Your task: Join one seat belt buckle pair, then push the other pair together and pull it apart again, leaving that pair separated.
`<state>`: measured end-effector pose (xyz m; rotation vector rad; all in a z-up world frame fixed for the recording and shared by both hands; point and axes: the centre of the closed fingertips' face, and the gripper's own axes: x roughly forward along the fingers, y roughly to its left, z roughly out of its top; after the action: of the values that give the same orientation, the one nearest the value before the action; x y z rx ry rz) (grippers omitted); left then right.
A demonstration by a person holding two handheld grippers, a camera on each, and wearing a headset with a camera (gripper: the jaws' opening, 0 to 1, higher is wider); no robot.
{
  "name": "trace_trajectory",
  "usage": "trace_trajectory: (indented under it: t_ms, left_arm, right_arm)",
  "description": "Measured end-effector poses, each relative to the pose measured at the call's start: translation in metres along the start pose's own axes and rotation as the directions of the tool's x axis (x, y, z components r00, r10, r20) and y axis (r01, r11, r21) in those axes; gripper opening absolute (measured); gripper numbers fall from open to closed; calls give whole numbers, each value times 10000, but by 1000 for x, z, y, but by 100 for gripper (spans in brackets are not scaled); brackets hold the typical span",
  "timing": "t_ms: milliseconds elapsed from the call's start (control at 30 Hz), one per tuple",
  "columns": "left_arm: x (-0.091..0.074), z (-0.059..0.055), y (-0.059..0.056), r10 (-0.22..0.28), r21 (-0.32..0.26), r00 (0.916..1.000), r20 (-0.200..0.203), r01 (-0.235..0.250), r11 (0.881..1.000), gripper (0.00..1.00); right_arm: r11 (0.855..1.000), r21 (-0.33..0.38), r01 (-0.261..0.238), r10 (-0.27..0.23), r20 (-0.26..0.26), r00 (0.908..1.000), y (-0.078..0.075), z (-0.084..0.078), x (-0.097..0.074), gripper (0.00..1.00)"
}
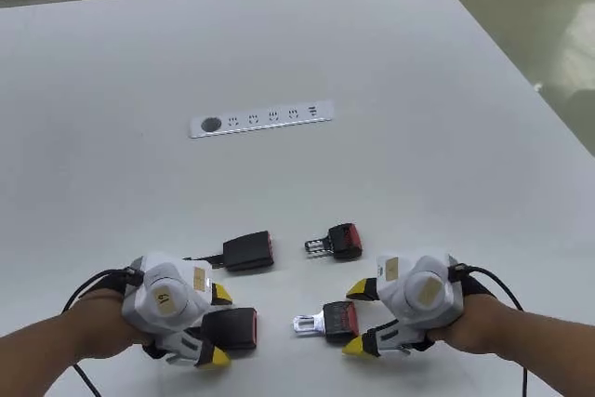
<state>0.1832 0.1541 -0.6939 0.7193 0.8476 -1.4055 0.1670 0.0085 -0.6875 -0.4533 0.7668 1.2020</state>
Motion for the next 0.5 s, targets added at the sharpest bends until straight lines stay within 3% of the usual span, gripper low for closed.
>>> trace_trajectory:
  t_ms: [100,333,433,500]
  left_arm:
    - [-4,6,1,237,-158,9997,115,-235,9996,56]
    - [-15,24,6,700,-738,9939,855,-638,9952,67]
    - [-23,35,10,910,-1219,9866,1356,-745,9897,72]
    - [-27,36,18,1127,-1371,9811,1570,-913,9863,77]
  right_arm:
    - [9997,227,108,-111,159,9998,-3,1,-3,49]
    - [9984,475,312,-341,631,9974,-6,12,-11,58]
    - [9977,582,345,-397,920,9950,-10,22,-17,60]
    - [9973,597,436,-496,1033,9934,-14,27,-19,63]
